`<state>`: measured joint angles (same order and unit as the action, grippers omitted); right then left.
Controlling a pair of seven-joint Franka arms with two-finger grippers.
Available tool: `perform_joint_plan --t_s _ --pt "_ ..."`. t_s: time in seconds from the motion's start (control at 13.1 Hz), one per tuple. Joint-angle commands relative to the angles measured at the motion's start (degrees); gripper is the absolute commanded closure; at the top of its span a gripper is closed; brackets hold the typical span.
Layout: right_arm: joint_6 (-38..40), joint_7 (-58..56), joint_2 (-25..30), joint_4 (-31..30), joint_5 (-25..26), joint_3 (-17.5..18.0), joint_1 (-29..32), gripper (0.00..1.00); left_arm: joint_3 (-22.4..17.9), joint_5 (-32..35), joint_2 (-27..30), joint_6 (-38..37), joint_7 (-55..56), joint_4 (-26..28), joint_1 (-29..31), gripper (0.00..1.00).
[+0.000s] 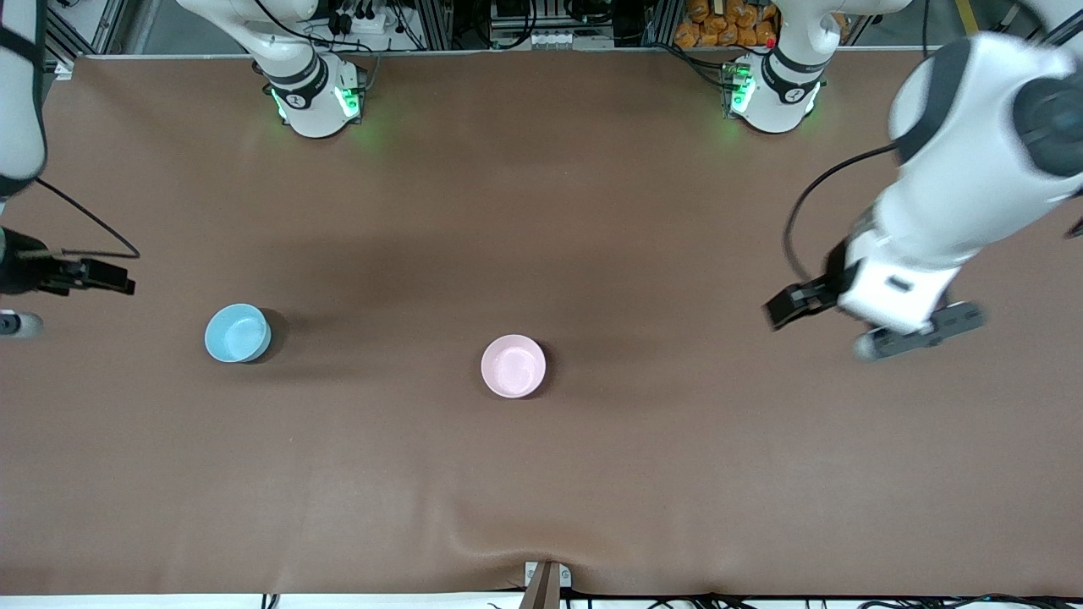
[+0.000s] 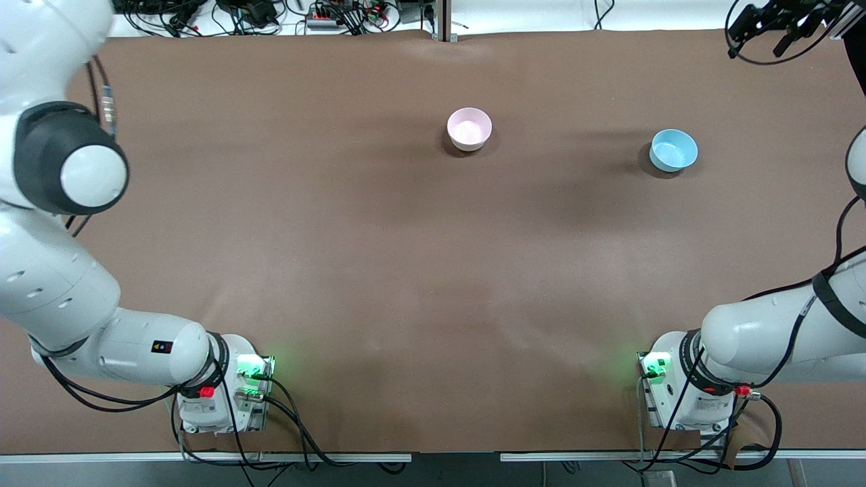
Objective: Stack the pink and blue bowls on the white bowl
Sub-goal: 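Raise the left gripper away while the right gripper reaches the blue bowl, then close the right gripper on the light blue bowl rim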
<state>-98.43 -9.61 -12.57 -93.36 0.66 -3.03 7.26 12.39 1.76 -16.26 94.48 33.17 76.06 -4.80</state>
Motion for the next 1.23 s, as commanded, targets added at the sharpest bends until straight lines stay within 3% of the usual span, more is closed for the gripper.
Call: perform_joint_plan --t_s 0.0,0.31,0.46,0.61,0.77,1.15 --pt "-9.7 -0.4 -1.0 -7.8 0.0 0.7 2.3 0.0 0.6 1.1 5.9 -2.5 -5.9 4.3 5.6 0.0" --pt "-24.7 -4.4 -3.0 -18.8 -0.2 0.7 4.3 0.0 0.8 1.1 11.3 -1.9 -6.5 8.8 9.9 0.0" --pt "-29.4 -7.6 -6.7 -19.8 -1.0 0.7 5.9 0.01 0.9 0.7 14.3 -0.6 -8.5 12.3 11.0 0.0" --pt "-31.6 -10.6 -9.2 -19.9 -4.4 0.7 6.1 0.19 0.9 0.2 17.0 1.8 -12.0 15.9 13.4 0.0" --pt "-34.5 -11.4 -11.6 -20.7 -7.7 0.7 6.4 0.24 0.8 -0.2 17.7 2.1 -14.2 16.6 14.1 0.0" --pt "-37.9 -16.8 -13.0 -22.4 -8.8 0.7 6.4 0.45 0.5 -1.7 18.1 1.6 -18.0 16.2 15.6 0.0"
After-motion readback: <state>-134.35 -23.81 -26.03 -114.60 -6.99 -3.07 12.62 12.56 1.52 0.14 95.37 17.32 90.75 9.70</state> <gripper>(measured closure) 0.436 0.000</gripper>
